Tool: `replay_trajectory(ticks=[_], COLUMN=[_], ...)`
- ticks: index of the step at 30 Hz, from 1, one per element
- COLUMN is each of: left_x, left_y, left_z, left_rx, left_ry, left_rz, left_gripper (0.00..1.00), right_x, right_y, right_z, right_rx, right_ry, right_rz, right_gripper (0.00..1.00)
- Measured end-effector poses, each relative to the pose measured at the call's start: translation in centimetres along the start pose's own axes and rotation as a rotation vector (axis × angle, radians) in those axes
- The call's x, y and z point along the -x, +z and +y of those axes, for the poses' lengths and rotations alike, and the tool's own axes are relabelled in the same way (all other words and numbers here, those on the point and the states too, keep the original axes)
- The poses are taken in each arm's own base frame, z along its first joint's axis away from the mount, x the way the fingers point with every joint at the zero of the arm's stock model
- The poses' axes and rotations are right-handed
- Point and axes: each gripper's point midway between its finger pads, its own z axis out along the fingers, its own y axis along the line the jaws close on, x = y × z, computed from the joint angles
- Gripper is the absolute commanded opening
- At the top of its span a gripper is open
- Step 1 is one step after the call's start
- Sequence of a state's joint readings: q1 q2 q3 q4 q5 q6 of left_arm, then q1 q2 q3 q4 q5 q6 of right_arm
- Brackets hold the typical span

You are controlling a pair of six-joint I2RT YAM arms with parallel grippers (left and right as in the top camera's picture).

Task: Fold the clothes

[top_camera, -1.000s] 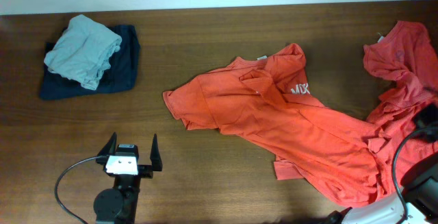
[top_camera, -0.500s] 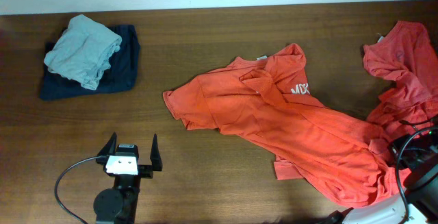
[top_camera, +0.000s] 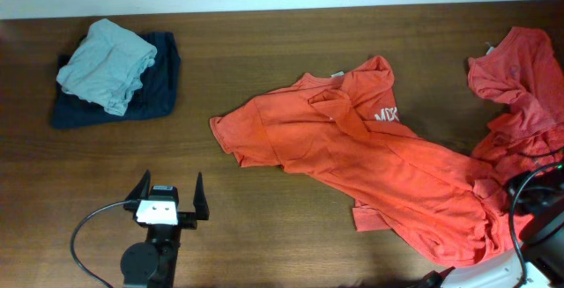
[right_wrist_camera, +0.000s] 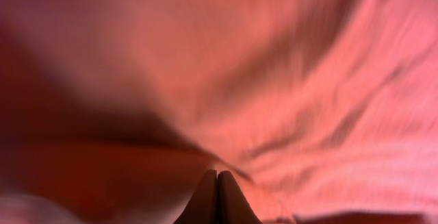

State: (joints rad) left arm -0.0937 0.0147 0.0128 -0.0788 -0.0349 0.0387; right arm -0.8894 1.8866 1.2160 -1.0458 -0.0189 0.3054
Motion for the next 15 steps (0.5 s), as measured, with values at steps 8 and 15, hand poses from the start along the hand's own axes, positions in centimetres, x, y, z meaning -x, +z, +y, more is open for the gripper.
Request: replay_trajectory(ticks=[8, 15], left_x=[0.0, 0.0], left_y=[0.0, 0.0], left_z=[0.0, 0.0], left_rx=[0.0, 0.0], left_ry=[0.0, 0.0], left_rz=[0.0, 0.0], left_gripper=[0.99, 0.99], right_x=[1.7, 0.8], right_y=[-0.7, 1.2], right_z=[-0.1, -0.6], right_rx=[-0.018, -0.038], right_ry=[0.013, 0.018], right_rz=[-0.066, -0.032], right_gripper=[0.04, 0.04])
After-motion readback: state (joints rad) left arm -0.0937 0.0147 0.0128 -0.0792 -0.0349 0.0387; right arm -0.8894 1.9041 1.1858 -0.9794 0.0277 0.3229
